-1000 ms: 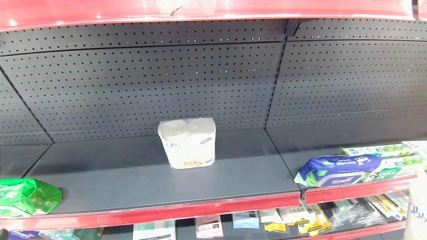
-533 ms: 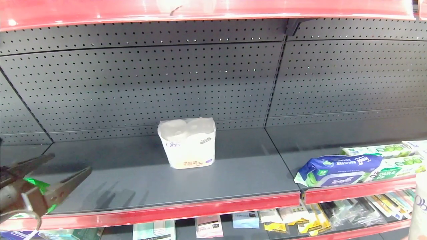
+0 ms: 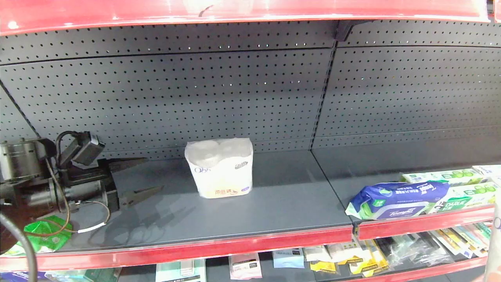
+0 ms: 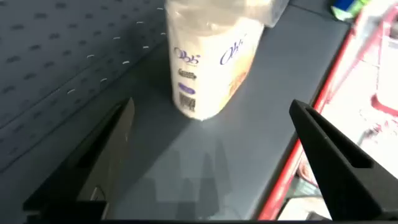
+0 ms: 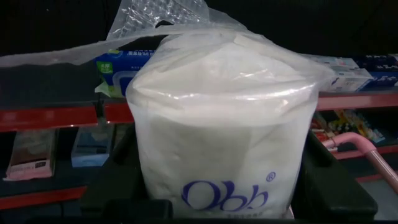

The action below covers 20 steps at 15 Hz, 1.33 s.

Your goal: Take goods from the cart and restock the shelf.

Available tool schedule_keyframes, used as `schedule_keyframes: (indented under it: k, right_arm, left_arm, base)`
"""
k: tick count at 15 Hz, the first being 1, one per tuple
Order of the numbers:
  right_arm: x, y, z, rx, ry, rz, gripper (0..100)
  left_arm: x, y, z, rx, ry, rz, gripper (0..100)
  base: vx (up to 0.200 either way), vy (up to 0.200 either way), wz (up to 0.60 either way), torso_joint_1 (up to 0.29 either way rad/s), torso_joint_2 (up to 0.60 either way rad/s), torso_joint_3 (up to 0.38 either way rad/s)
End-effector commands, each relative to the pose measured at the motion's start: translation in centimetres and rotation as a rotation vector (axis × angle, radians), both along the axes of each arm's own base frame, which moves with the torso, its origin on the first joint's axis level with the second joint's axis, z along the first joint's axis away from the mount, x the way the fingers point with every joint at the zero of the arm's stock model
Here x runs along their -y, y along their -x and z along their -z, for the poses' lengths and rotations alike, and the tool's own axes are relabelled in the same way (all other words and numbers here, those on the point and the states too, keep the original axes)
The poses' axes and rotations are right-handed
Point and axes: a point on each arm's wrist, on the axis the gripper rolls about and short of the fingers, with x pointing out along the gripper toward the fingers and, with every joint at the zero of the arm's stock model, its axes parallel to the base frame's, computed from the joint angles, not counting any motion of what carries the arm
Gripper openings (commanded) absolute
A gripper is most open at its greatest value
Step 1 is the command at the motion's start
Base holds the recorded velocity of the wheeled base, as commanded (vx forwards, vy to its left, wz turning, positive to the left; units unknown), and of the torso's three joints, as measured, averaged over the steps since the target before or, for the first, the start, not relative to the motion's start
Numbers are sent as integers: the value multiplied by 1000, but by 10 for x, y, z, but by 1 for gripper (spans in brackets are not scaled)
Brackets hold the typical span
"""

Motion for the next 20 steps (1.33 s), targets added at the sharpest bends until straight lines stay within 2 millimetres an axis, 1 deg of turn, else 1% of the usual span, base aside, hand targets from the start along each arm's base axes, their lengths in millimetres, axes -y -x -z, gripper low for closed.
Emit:
schedule_keyframes:
  k: [1, 2, 5, 8, 11, 14, 20]
  right_arm:
    - [0, -2, -1, -9, 1, 6, 0]
    - [0, -2, -2, -9, 1, 14, 0]
    - [0, -3, -4, -12, 2, 22, 0]
    - [0, -3, -5, -9, 3, 35, 0]
    - [0, -3, -4, -11, 4, 35, 0]
    - [0, -3, -5, -9, 4, 37, 0]
    - [0, -3, -4, -15, 4, 37, 0]
  left_arm:
    - [0, -34, 26, -16, -2, 86, 100]
    - [2, -39, 27, -6, -1, 106, 100]
    - [18, -53, 34, -6, 4, 175, 100]
    - [21, -73, 36, 26, -4, 184, 100]
    - [25, -83, 39, 33, -6, 190, 100]
    - [34, -88, 41, 31, -2, 213, 100]
    - [61, -114, 50, 37, 9, 276, 100]
  base:
    - [0, 0, 0, 0, 0, 0]
    - [0, 0, 0, 0, 0, 0]
    - [0, 0, 0, 0, 0, 0]
    - [0, 0, 0, 0, 0, 0]
    - [0, 0, 0, 0, 0, 0]
    - [0, 0, 0, 0, 0, 0]
    - [0, 0, 0, 0, 0, 0]
